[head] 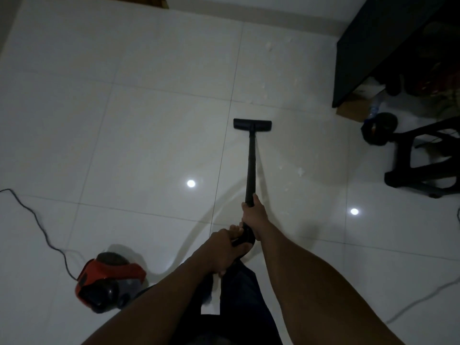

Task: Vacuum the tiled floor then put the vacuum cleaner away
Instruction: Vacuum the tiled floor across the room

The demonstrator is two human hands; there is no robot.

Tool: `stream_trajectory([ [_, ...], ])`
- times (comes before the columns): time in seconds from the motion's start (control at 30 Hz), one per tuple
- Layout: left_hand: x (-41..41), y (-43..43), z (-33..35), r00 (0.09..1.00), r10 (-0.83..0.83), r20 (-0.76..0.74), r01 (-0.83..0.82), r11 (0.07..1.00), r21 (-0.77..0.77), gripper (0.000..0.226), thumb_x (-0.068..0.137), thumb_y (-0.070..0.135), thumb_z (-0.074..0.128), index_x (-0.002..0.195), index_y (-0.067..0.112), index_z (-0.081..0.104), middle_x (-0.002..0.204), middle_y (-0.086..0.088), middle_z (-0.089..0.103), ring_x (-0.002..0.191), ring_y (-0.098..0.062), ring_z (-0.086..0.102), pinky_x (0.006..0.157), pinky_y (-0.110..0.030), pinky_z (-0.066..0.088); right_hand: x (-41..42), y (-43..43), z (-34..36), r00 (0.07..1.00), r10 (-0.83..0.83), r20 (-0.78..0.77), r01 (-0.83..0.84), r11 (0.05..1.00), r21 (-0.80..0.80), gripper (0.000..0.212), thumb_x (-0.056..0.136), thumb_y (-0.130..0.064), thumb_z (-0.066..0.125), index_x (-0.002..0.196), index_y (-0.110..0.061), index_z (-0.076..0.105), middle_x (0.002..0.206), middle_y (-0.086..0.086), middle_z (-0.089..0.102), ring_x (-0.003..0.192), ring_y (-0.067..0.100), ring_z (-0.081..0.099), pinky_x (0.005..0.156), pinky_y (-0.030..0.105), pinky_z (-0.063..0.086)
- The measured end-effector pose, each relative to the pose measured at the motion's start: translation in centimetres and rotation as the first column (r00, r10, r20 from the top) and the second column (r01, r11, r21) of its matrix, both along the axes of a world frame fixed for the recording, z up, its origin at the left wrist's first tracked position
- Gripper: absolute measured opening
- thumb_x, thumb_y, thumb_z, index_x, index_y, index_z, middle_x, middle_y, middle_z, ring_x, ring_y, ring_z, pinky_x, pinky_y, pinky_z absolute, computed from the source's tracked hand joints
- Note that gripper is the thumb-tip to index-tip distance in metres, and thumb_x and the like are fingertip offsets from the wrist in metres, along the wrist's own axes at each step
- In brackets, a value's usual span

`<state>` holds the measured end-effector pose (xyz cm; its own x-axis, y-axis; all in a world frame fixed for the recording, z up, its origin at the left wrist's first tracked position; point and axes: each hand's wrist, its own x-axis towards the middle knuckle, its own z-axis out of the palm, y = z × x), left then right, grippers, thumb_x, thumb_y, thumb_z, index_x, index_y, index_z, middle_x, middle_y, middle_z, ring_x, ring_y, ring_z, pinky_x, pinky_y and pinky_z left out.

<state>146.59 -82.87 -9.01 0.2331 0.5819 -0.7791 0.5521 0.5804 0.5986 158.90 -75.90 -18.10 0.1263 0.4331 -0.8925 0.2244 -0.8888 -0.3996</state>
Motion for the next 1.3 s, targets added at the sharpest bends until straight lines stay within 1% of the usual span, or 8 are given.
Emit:
stream_trajectory([
  [0.1, -0.3, 3.7, -0.4, 1.0, 0.005, 0.001, -0.005, 1.0, -0.002, 0.047, 0.092, 0.05, 0.062, 0.129, 0.021, 0.062, 0.068, -0.005, 0.067, 0.034, 0.0, 0.054, 0.042, -0.02, 0.046, 0.0, 3.8, -0.2, 0.999, -0.031, -0.019, 0.031, 0.999, -0.019, 0.066, 0.107, -0.026, 0.051, 0.161, -0.042, 0.018, 0.107, 0.013, 0.059, 0.058, 0.019, 0.055, 0.054, 0.03, 0.051],
  [0.23, -1.1, 9.0, -1.4, 1.0, 0.004, 0.004, -0.004, 1.0, 0.014, 0.058, 0.094, 0.046, 0.063, 0.135, 0.007, 0.055, 0.084, -0.004, 0.042, 0.038, 0.017, 0.047, 0.043, 0.0, 0.039, -0.8, 9.2, -0.5, 0.999, -0.035, -0.016, 0.035, 0.999, -0.006, 0.067, 0.106, -0.027, 0.052, 0.161, -0.042, 0.017, 0.097, 0.012, 0.058, 0.056, 0.02, 0.055, 0.057, 0.032, 0.052],
  [0.37, -2.7, 14.9, -1.7, 0.998, -0.053, -0.039, 0.055, 0.998, 0.04, 0.057, 0.091, 0.053, 0.062, 0.134, 0.016, 0.059, 0.111, -0.02, 0.064, 0.075, -0.026, 0.069, 0.062, -0.018, 0.057, -2.1, 14.9, -0.8, 0.999, -0.044, 0.007, 0.044, 0.999, 0.016, 0.068, 0.106, -0.025, 0.052, 0.161, -0.04, 0.017, 0.091, 0.012, 0.058, 0.056, 0.02, 0.054, 0.056, 0.032, 0.051],
  [0.47, -3.9, 18.9, -1.8, 0.997, -0.058, -0.045, 0.059, 0.998, 0.008, 0.057, 0.091, 0.06, 0.058, 0.136, 0.025, 0.056, 0.085, -0.017, 0.075, 0.058, -0.025, 0.07, 0.068, -0.04, 0.059, -3.5, 19.2, -1.0, 0.999, -0.042, -0.001, 0.042, 0.999, 0.034, 0.067, 0.106, -0.024, 0.052, 0.162, -0.039, 0.018, 0.104, 0.015, 0.061, 0.06, 0.019, 0.054, 0.058, 0.032, 0.052],
  [0.7, -6.1, 27.1, -1.4, 0.999, 0.006, 0.048, -0.006, 1.0, -0.002, 0.048, 0.096, 0.045, 0.062, 0.137, 0.02, 0.058, 0.093, -0.008, 0.075, 0.043, 0.002, 0.055, 0.045, -0.012, 0.045, -5.9, 27.2, -0.9, 0.999, -0.028, -0.029, 0.028, 0.999, 0.016, 0.065, 0.107, -0.028, 0.049, 0.162, -0.039, 0.016, 0.113, 0.009, 0.063, 0.072, 0.021, 0.061, 0.051, 0.026, 0.055],
  [0.83, -6.8, 32.6, -1.7, 0.999, 0.006, 0.049, -0.009, 0.999, 0.05, 0.046, 0.096, 0.041, 0.062, 0.136, 0.018, 0.058, 0.09, -0.001, 0.073, 0.049, 0.005, 0.054, 0.052, -0.006, 0.04, -6.8, 33.0, -1.4, 1.0, -0.005, 0.019, 0.004, 0.999, 0.053, 0.063, 0.107, -0.032, 0.047, 0.162, -0.038, 0.016, 0.133, 0.012, 0.06, 0.087, 0.033, 0.068, 0.083, 0.046, 0.062],
  [1.17, -6.3, 47.2, -3.3, 0.996, 0.089, 0.026, -0.088, 0.996, -0.022, 0.038, 0.096, 0.039, 0.063, 0.133, 0.028, 0.06, 0.08, -0.004, 0.074, 0.054, -0.005, 0.062, 0.051, -0.018, 0.049, -6.4, 47.9, -3.0, 0.994, 0.03, 0.105, -0.036, 0.998, 0.059, 0.064, 0.108, -0.033, 0.046, 0.163, -0.038, 0.014, 0.137, 0.007, 0.058, 0.066, 0.004, 0.053, 0.033, 0.008, 0.035],
  [1.3, -5.4, 52.6, -3.7, 0.998, 0.059, -0.021, -0.059, 0.998, -0.002, 0.043, 0.098, 0.037, 0.061, 0.137, 0.02, 0.058, 0.077, 0.005, 0.067, 0.046, 0.004, 0.055, 0.045, -0.007, 0.04, -5.9, 53.2, -3.6, 0.994, 0.033, 0.103, -0.038, 0.998, 0.051, 0.064, 0.108, -0.033, 0.047, 0.162, -0.039, 0.014, 0.131, 0.007, 0.059, 0.086, 0.024, 0.069, 0.069, 0.029, 0.062],
])
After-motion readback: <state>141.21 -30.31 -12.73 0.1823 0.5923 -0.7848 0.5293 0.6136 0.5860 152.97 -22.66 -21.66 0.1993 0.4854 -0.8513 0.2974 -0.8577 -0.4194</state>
